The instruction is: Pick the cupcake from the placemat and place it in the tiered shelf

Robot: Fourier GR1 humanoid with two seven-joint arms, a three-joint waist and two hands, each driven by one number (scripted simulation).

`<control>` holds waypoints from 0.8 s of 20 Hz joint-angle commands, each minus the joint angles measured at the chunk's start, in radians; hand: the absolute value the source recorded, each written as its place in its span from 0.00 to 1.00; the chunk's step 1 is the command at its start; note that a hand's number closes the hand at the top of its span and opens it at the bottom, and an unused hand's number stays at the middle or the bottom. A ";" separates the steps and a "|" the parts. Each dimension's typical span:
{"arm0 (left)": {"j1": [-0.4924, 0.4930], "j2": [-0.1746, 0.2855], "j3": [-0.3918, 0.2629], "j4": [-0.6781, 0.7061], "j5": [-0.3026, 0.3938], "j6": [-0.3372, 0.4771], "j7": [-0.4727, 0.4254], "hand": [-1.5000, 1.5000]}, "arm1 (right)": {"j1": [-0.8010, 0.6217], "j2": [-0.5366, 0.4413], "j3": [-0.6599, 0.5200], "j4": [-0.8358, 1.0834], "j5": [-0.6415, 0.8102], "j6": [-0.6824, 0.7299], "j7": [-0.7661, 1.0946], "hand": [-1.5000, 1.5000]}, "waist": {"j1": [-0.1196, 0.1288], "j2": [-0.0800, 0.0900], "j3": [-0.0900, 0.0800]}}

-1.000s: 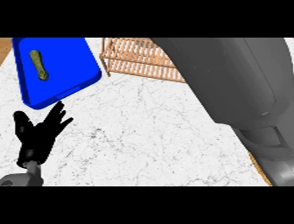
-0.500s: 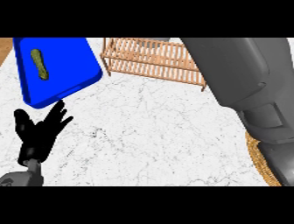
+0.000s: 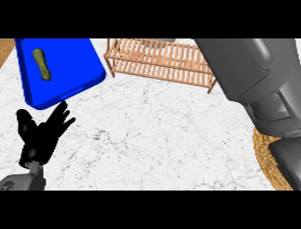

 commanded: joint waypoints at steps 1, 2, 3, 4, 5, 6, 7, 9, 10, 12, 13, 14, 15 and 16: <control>-0.012 -0.037 -0.021 0.003 -0.007 0.026 0.047 0.50 | -0.025 -0.012 -0.025 0.069 -0.008 -0.017 -0.078 1.00 | 0.003 0.004 -0.005; -0.002 -0.033 -0.019 -0.009 -0.006 0.023 0.051 0.50 | 0.011 -0.011 -0.031 0.044 -0.018 -0.025 -0.089 1.00 | -0.007 0.000 -0.004; 0.023 -0.024 -0.018 0.017 -0.008 -0.009 -0.003 0.50 | -0.020 -0.042 -0.033 0.055 -0.017 0.016 -0.098 1.00 | -0.006 0.000 -0.005; 0.000 -0.002 0.005 0.020 0.002 -0.007 0.035 0.50 | -0.028 0.001 -0.028 0.066 -0.009 -0.013 -0.082 1.00 | -0.004 0.000 -0.005; 0.002 -0.016 0.006 0.086 -0.018 -0.008 -0.040 0.50 | 0.002 0.029 -0.018 0.032 -0.004 -0.039 -0.061 1.00 | -0.016 -0.002 -0.005; 0.014 0.002 0.009 0.054 -0.011 -0.019 -0.010 0.50 | -0.036 0.008 -0.023 0.047 -0.004 -0.006 -0.058 1.00 | -0.011 -0.002 -0.005; 0.014 0.000 0.014 0.038 0.002 -0.017 0.014 0.50 | -0.043 0.010 -0.011 0.048 0.007 0.024 -0.031 1.00 | -0.013 -0.004 -0.004; 0.045 -0.014 -0.007 0.018 -0.015 -0.017 -0.014 0.50 | -0.046 0.028 0.022 0.097 0.043 0.041 -0.028 1.00 | -0.005 -0.002 -0.005; 0.024 -0.008 0.021 0.038 0.005 -0.019 -0.014 0.50 | -0.035 -0.008 -0.013 0.090 0.012 0.044 -0.068 1.00 | -0.009 -0.001 -0.005; 0.075 -0.046 -0.026 -0.013 -0.028 0.006 -0.038 0.50 | 0.015 0.008 -0.077 0.047 -0.016 -0.167 -0.026 1.00 | -0.001 -0.001 -0.004; 0.011 -0.011 0.007 0.014 -0.003 -0.007 0.021 0.50 | -0.021 -0.014 -0.093 0.031 -0.028 -0.148 -0.007 0.00 | -0.013 -0.002 -0.004; 0.008 -0.006 0.014 0.028 0.005 -0.024 0.005 0.50 | -0.039 -0.014 -0.110 0.040 -0.040 -0.155 0.002 0.00 | -0.008 0.000 -0.004; 0.030 -0.002 0.008 0.011 -0.001 -0.024 0.014 0.50 | 0.016 -0.005 -0.117 0.043 -0.040 -0.227 -0.037 0.00 | -0.003 0.002 -0.004; 0.028 -0.018 0.022 0.078 0.000 -0.032 -0.065 0.50 | -0.028 -0.028 -0.133 0.046 -0.050 -0.201 -0.020 0.00 | -0.007 0.003 -0.005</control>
